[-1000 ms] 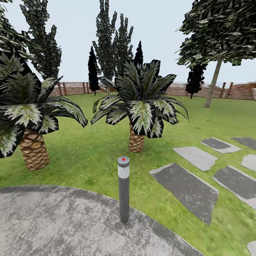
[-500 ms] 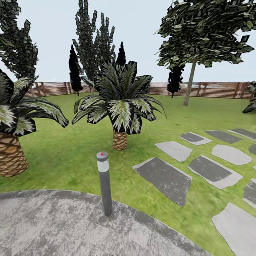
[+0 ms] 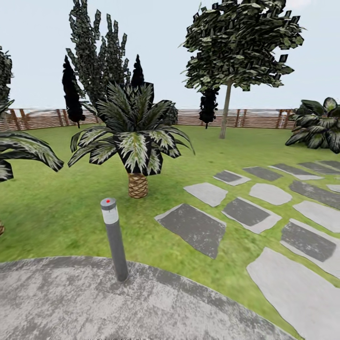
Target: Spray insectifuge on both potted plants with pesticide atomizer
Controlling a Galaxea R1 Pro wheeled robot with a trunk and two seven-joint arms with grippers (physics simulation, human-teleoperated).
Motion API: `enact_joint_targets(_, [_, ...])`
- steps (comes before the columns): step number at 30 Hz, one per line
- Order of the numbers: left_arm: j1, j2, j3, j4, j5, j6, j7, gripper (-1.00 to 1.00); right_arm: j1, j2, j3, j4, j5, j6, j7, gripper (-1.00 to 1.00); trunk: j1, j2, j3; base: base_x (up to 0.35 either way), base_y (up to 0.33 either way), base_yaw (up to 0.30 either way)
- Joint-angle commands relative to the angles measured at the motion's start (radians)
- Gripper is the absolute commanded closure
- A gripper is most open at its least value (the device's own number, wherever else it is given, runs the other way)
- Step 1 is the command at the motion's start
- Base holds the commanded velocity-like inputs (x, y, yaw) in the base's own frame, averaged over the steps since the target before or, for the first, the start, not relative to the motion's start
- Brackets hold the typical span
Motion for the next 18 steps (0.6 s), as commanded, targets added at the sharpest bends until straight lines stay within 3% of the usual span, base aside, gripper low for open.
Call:
enact_joint_targets(1, [0.000,0.000,0.001,0.000,-0.006,-0.003,0.000,-1.00,-0.001,0.000,0.000,0.001,0.000,-0.003,-0.001,-1.00,-0.001,-0.001,-0.001,-0.234,-0.168,-0.265])
enact_joint_targets(9, [0.000,-0.001,0.001,0.000,-0.007,-0.002,0.000,-1.00,-0.001,0.000,0.000,0.001,0.001,-0.003,-0.001,-1.00,-0.001,-0.001,-0.001,-0.216,-0.187,-0.265])
enact_joint_targets(18, [0.000,0.001,0.001,0.000,-0.003,-0.003,0.000,-1.00,-0.001,0.000,0.000,0.001,0.000,-0.003,-0.001,-1.00,-0.001,-0.001,-0.001,-0.069,-0.114,-0.265])
